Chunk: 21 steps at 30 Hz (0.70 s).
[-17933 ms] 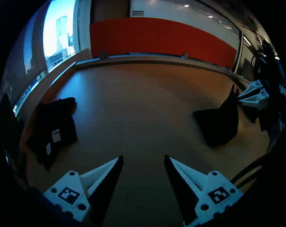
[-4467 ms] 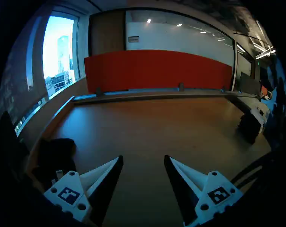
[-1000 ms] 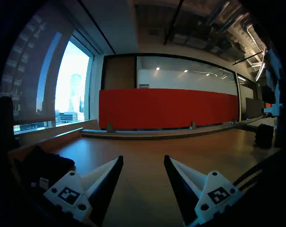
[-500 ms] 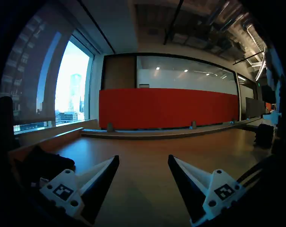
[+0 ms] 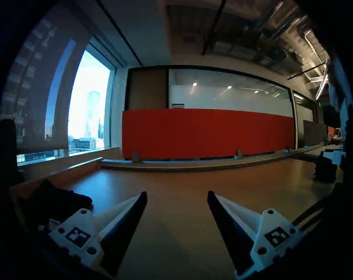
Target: Fold towel
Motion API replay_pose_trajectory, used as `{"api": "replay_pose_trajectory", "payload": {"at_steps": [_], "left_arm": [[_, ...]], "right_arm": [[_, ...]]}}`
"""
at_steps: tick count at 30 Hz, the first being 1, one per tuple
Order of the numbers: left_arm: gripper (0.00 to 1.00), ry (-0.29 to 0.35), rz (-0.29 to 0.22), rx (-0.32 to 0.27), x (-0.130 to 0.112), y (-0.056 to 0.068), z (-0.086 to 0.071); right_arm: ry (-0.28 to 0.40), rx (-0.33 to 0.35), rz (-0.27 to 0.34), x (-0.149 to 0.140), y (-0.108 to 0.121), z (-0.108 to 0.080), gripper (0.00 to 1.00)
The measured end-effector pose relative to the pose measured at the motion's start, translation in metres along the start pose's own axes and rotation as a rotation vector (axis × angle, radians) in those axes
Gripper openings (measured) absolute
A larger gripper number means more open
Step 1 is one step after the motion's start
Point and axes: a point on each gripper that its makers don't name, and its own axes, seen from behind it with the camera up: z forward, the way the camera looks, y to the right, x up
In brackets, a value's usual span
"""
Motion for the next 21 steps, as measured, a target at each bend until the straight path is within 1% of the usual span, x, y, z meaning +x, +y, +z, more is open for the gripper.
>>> {"api": "replay_pose_trajectory", "payload": {"at_steps": [6,15,21], "left_arm": [[0.96,0.000,0.000,0.000,0.000,0.000,0.000],[0.96,0.000,0.000,0.000,0.000,0.001,0.000],[0.96,0.000,-0.001,0.000,0.000,0.000,0.000]], "right_arm": [[-0.001,-0.003,-0.002,-0.003,-0.002,0.000,1.00],[-0.008,0.000,-0.009,-0.016,-0.008,-0.002,1.00],[0.001,0.004,-0.003,-0.013,-0.009,-0.004,1.00]]}}
